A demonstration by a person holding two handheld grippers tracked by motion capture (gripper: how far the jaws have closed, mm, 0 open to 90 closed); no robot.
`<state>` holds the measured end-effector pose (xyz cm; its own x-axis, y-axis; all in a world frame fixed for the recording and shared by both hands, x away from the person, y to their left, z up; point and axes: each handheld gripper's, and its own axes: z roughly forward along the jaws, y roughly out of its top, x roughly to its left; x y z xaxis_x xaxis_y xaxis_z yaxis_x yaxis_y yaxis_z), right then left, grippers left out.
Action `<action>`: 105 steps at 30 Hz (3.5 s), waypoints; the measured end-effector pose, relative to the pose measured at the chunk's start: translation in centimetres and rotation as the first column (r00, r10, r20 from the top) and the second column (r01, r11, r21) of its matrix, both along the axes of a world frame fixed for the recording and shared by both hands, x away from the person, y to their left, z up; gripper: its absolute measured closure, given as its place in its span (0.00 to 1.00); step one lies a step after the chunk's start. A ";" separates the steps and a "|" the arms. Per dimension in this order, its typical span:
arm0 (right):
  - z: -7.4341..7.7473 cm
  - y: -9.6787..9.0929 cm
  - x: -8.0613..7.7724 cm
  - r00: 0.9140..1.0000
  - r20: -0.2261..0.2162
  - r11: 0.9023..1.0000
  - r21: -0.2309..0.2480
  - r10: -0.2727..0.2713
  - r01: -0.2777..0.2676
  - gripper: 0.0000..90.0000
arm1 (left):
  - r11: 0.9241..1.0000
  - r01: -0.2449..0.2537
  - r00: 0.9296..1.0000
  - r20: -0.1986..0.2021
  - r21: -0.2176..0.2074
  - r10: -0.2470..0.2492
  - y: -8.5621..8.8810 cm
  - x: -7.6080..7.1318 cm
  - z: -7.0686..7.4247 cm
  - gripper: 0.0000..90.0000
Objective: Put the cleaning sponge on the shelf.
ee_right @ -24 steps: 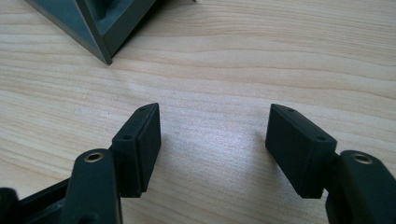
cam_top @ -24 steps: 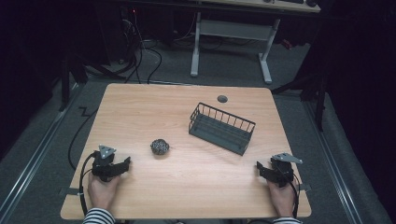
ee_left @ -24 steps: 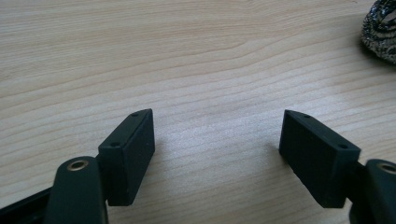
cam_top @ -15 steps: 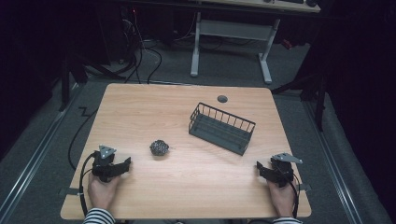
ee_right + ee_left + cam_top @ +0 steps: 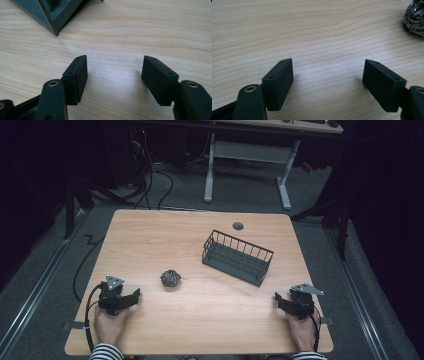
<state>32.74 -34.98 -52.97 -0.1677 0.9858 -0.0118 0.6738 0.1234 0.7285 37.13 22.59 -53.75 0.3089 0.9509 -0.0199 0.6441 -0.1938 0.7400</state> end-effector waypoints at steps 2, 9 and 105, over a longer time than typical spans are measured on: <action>0.0 -0.1 0.0 1.000 -0.001 1.000 0.006 -0.005 0.006 0.44 | 1.000 -0.001 1.000 0.001 -0.001 0.001 0.0 0.0 0.0 0.28; 1.6 0.3 0.2 0.999 0.034 0.998 0.049 0.030 -0.031 0.47 | 1.000 -0.001 1.000 0.001 -0.001 0.001 0.0 0.0 0.0 0.28; 7.6 5.0 11.0 0.980 0.004 0.978 0.050 0.200 -0.200 0.74 | 1.000 0.000 1.000 -0.002 -0.008 0.000 0.1 0.0 0.0 0.28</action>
